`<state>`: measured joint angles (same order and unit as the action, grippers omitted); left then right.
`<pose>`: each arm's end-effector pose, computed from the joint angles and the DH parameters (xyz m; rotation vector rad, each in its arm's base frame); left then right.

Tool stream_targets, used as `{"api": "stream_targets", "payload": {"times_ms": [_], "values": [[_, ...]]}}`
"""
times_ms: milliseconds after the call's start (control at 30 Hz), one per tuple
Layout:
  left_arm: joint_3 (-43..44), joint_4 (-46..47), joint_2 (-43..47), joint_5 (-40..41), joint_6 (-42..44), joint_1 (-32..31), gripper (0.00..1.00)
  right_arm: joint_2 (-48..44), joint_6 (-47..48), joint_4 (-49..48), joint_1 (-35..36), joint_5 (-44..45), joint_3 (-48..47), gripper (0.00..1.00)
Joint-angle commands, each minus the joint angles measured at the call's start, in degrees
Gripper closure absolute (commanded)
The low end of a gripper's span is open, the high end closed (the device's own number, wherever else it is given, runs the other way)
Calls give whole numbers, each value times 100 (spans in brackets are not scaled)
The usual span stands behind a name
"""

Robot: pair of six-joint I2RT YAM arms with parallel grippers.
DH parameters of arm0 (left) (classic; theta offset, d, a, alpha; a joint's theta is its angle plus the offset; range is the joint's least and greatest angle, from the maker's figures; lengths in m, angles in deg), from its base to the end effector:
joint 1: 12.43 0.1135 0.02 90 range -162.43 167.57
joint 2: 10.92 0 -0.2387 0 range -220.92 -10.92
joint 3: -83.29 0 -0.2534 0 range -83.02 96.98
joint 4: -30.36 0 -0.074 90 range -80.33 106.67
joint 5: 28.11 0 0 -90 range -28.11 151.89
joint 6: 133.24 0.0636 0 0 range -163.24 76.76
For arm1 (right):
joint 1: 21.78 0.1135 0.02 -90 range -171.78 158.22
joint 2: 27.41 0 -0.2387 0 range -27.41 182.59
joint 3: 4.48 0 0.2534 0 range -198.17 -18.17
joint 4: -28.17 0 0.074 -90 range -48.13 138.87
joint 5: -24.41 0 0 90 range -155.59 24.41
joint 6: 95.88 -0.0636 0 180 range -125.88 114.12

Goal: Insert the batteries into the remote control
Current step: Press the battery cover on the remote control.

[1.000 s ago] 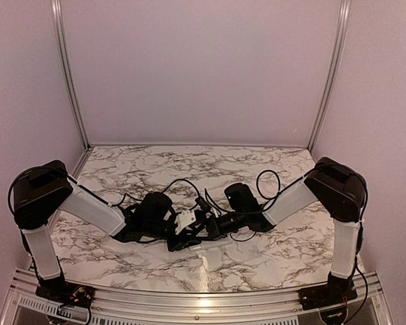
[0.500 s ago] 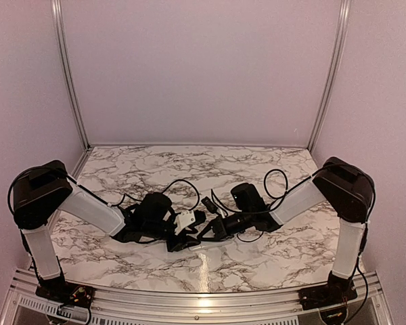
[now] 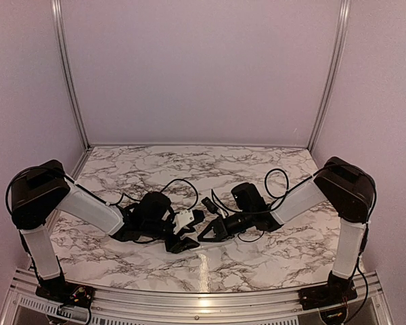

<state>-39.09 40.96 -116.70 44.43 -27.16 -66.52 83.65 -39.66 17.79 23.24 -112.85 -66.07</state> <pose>0.1961 -0.3033 0.0723 1.4494 1.7639 -0.6956 0.2224 0.2886 0.0698 -0.7576 2.4197 1.5892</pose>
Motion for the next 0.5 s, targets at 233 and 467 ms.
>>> {"api": "stream_targets", "payload": {"times_ms": [233, 467], "values": [[-114, -459, 741, 356, -328, 56, 26, -194, 124, 130, -28, 32, -58, 95], [-590, -145, 1419, 815, -1163, 109, 22, -303, 185, 218, -72, 48, -104, 93]]}}
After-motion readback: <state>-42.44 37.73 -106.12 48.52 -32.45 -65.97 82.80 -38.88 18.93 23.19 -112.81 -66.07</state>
